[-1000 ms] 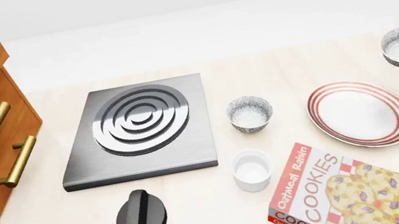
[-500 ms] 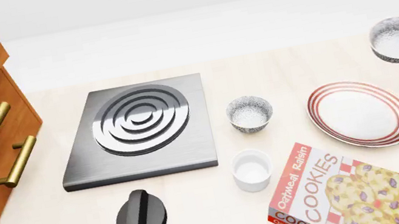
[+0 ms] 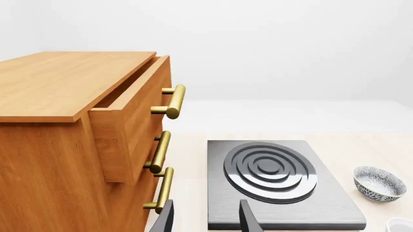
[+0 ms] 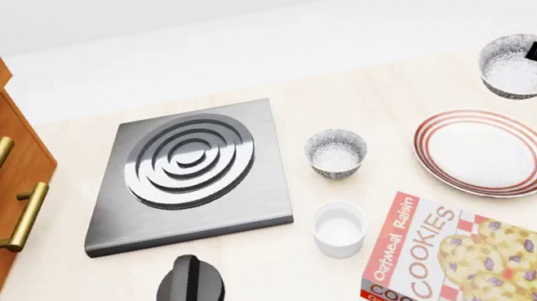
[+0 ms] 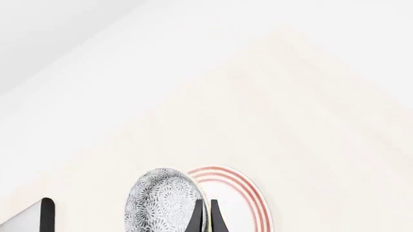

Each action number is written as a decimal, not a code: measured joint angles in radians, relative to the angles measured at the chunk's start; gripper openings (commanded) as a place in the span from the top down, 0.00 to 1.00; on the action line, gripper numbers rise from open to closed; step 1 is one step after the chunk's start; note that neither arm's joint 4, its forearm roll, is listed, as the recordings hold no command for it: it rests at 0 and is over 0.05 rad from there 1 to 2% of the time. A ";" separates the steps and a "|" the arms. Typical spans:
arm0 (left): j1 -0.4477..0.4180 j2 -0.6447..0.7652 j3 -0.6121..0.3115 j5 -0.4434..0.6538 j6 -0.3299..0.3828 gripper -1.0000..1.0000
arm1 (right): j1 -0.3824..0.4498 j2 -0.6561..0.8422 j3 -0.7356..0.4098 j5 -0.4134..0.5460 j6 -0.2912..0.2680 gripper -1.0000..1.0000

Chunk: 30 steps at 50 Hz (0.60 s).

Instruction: Pick the akita bowl next to the plate and place it on the plate.

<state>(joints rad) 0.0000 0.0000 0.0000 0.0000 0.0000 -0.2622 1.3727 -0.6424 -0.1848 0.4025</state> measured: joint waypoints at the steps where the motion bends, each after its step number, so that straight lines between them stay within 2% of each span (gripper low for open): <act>1: 0.000 0.000 0.000 0.000 0.000 0.00 | 0.003 -0.003 0.005 -0.001 0.000 1.00; 30: 0.000 0.000 0.000 0.000 0.000 0.00 | 0.053 -0.017 0.096 -0.044 -0.008 1.00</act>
<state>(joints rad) 0.0000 0.0000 0.0000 0.0000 0.0000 -0.2096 1.3554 -0.5468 -0.2290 0.3948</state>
